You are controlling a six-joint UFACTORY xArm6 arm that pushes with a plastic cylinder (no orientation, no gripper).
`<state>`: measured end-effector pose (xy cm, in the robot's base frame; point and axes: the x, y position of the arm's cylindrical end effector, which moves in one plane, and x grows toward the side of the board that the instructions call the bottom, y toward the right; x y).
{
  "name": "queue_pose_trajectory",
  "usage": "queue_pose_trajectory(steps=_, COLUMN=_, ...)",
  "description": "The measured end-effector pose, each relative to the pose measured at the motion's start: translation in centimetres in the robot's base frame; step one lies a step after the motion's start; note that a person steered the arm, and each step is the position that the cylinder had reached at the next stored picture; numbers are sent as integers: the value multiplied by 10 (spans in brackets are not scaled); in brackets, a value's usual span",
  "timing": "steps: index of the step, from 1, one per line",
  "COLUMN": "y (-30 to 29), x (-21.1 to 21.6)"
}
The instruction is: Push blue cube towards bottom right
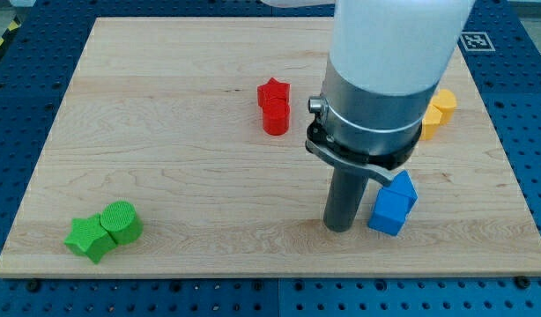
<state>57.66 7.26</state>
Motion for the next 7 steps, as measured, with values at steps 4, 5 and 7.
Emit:
queue_pose_trajectory(steps=4, y=6, x=-29)
queue_pose_trajectory(steps=5, y=6, x=-28)
queue_pose_trajectory(steps=7, y=32, x=-21)
